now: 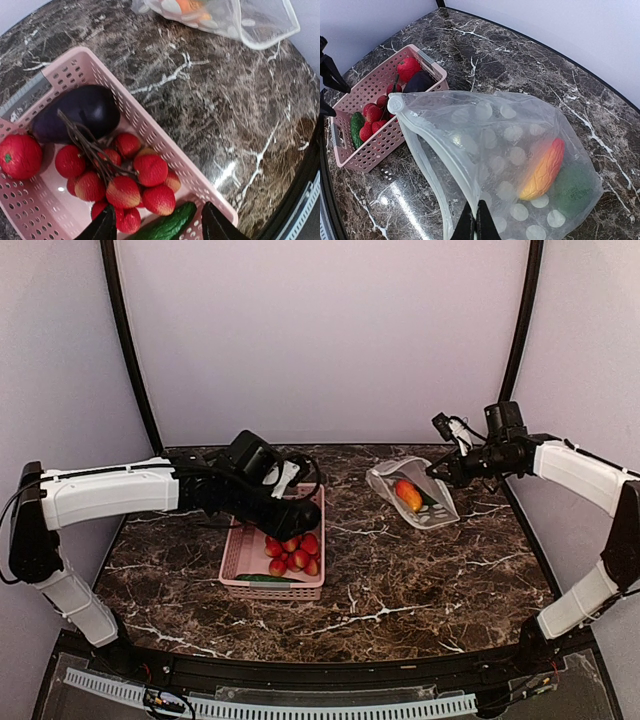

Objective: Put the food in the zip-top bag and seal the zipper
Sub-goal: Pick up the fake fruit from the bin.

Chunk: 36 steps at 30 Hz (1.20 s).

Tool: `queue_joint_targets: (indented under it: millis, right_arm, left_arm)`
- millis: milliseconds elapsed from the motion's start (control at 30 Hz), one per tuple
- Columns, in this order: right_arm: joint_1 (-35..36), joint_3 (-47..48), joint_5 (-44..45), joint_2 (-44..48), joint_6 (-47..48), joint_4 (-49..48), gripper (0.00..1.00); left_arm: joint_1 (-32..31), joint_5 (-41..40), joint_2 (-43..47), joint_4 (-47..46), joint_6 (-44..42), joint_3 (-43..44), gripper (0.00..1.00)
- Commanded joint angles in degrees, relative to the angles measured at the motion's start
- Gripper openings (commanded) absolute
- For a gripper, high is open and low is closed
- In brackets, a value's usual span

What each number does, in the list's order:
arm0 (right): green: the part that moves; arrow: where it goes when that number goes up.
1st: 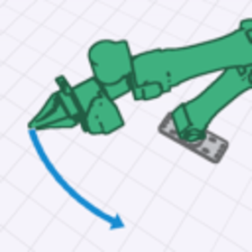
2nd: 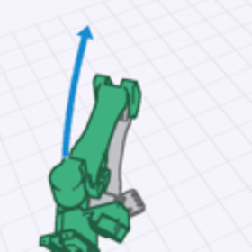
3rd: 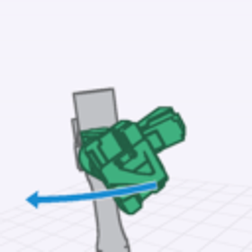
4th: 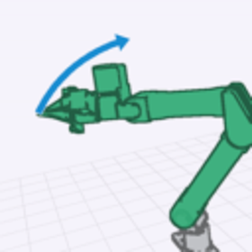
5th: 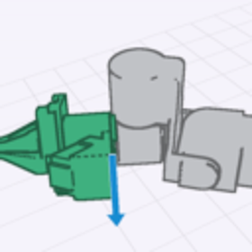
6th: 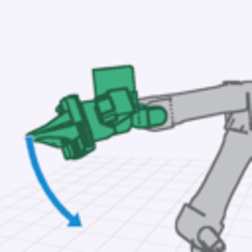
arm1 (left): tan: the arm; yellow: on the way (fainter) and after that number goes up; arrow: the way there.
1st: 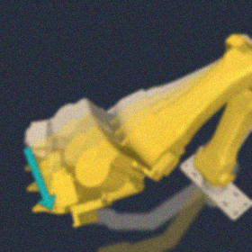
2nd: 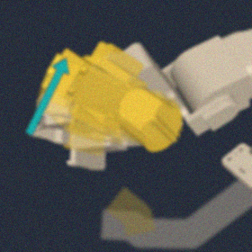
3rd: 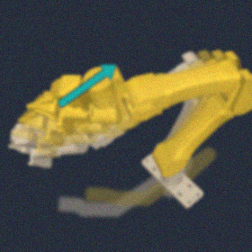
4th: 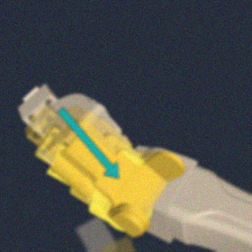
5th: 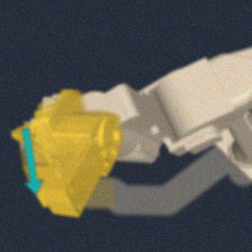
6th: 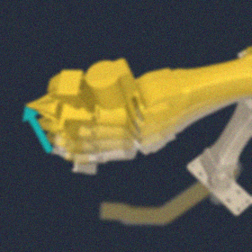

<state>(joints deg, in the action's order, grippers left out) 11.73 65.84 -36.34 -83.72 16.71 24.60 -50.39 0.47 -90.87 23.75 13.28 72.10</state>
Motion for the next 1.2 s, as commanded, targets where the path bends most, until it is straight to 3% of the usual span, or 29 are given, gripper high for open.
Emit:
queue_joint_targets:
  millis: [0,167,267,467,667,1167]
  right_arm:
    - [0.0,-2.2,-1.5,2.9,2.0,-4.5,0.00]
    - [0.0,-2.3,-2.7,3.1,2.4,-4.1,0.00]
    - [0.0,-2.5,-3.3,3.4,2.6,-4.1,0.00]
    - [0.0,-2.5,-3.9,3.2,2.6,-4.0,0.00]
    - [0.0,-2.7,-4.3,3.2,2.6,-4.1,0.00]
    - [0.0,-2.8,-4.0,3.2,2.6,-4.1,0.00]
  left_arm:
    - [-0.1,6.5,2.7,14.5,-7.4,3.2,0.56]
    - [0.9,6.2,2.9,22.4,-13.6,4.5,0.55]
    - [5.1,2.0,1.8,25.1,-10.7,5.5,0.55]
    - [11.3,-6.1,-1.4,19.9,-2.7,6.3,0.56]
    - [12.8,-11.8,-9.3,16.6,-2.5,11.5,0.66]
    - [17.1,-12.8,-22.0,15.6,-5.0,22.1,0.64]
